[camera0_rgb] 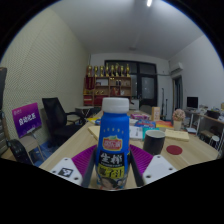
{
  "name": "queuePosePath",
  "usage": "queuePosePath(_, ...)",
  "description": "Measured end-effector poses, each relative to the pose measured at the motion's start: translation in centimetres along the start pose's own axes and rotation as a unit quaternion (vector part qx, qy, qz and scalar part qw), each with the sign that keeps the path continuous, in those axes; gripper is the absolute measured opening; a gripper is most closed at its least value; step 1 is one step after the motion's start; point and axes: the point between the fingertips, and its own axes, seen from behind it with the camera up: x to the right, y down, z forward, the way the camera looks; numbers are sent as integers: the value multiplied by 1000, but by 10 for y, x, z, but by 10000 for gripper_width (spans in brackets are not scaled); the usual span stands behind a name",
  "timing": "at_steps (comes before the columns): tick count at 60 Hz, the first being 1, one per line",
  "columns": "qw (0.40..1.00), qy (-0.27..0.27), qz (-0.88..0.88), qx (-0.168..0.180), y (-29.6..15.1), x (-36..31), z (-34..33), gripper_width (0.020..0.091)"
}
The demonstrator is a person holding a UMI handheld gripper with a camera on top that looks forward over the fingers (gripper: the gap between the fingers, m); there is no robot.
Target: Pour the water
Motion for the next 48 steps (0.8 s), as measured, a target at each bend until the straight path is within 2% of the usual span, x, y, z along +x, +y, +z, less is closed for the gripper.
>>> queuePosePath(1, 1000, -2, 2, -1, 1, 0, 1, 616)
queuePosePath(9, 1000, -11, 20, 17, 1, -3, 2, 610)
queuePosePath(17, 996, -51, 79, -9, 9, -8, 7, 612)
queuePosePath(24, 997, -59, 59, -4, 9, -11, 5, 552)
queuePosePath(26, 997, -60, 53, -2, 9, -12, 6, 561)
queuePosePath(27, 997, -61, 50, -1, 8, -12, 6, 520)
queuePosePath(29, 997, -62, 47, 2, 8, -13, 7, 523)
queuePosePath(36, 997, -76, 18, 3, 5, -18, 10, 465)
queuePosePath(43, 994, -100, 26, 31, -36, -27, 3, 467)
queuePosePath(48, 983, -129, 118, 50, -77, -19, 4, 467)
